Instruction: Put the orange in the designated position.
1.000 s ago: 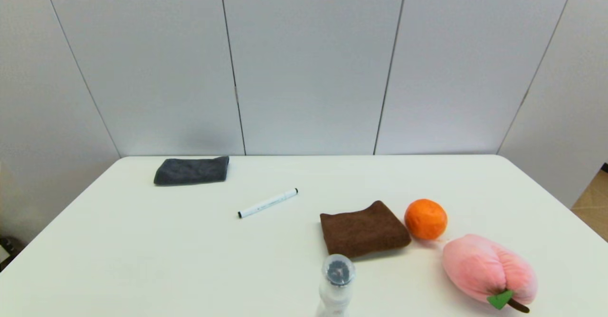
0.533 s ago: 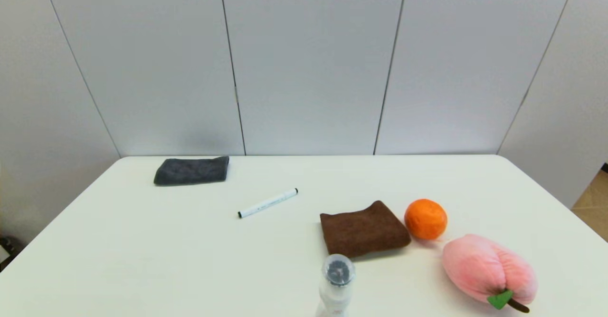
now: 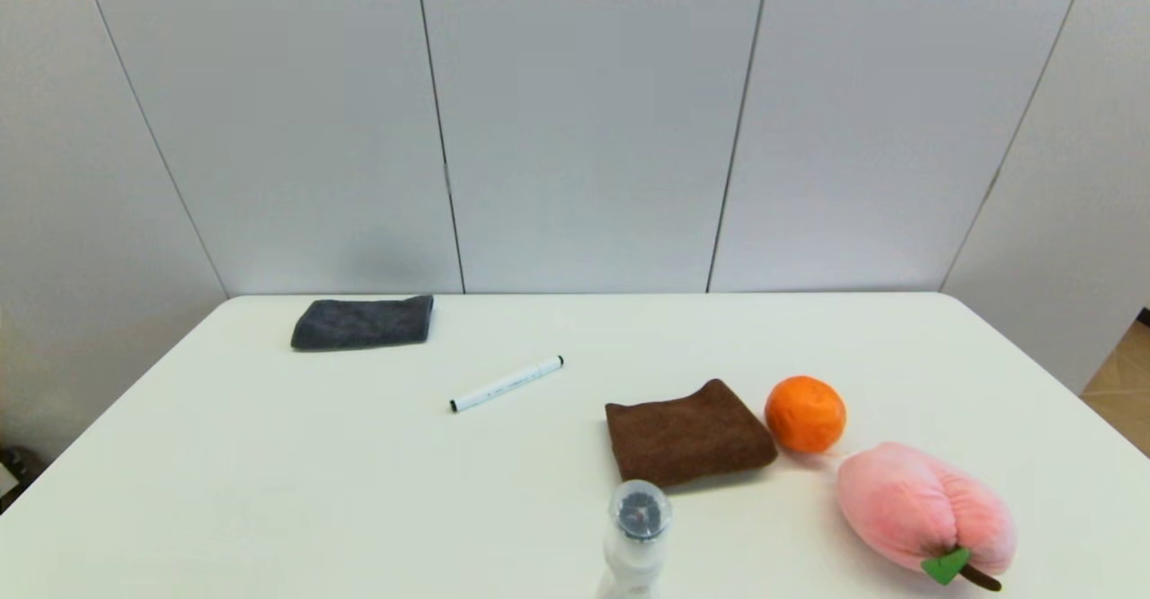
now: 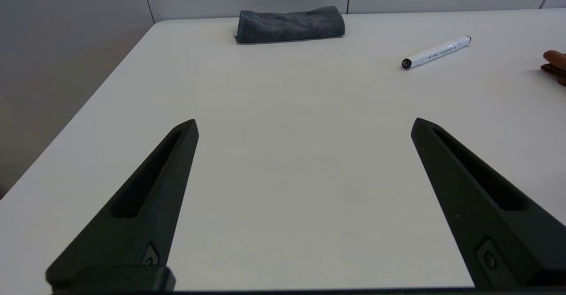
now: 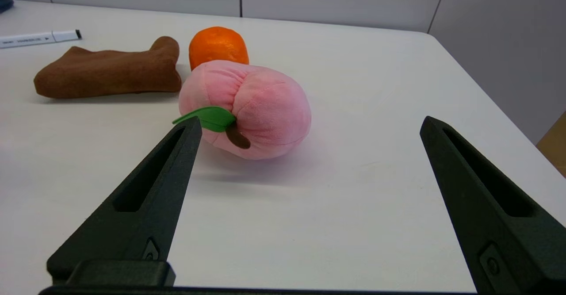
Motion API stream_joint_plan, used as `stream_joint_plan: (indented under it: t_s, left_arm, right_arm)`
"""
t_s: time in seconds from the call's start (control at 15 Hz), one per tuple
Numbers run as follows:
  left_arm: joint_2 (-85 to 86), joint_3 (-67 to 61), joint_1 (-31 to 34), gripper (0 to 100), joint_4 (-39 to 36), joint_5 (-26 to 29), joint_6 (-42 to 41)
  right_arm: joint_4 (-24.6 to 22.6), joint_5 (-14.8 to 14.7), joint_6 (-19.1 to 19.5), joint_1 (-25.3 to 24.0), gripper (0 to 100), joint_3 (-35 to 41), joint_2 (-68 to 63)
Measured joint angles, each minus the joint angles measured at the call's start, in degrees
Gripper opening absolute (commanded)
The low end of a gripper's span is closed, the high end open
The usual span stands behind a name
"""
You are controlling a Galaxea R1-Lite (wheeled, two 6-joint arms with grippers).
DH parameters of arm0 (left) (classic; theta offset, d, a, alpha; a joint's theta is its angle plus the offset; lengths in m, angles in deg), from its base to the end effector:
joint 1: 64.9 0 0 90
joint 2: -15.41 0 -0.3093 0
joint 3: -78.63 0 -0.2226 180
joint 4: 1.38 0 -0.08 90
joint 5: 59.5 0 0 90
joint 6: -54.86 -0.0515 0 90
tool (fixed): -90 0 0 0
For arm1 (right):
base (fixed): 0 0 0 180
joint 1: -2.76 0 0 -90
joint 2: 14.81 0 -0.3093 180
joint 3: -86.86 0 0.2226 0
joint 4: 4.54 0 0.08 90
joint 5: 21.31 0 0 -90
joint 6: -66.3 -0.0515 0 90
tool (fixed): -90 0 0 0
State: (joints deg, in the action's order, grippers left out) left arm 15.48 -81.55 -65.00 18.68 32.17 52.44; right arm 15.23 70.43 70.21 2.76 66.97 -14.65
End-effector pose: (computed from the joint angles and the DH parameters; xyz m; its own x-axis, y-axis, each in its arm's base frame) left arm 0.0315 -0.0016 0.0750 0.9995 -0.0309 -0.0030 0.0310 0.9986 0.0421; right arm 0.0313 0.0016 0.0761 0.9995 0.0304 0.0049 -0.0300 0.9972 -0.0683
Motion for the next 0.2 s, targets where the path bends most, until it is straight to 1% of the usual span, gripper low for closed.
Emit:
stream_joint_plan:
  t_s: [0.2]
  left_arm:
    - [0.0,0.0,0.0,100,0.0,0.0,0.0]
  right_arm:
    - [0.0,-0.1,-0.3,0.0,100,0.0,0.0]
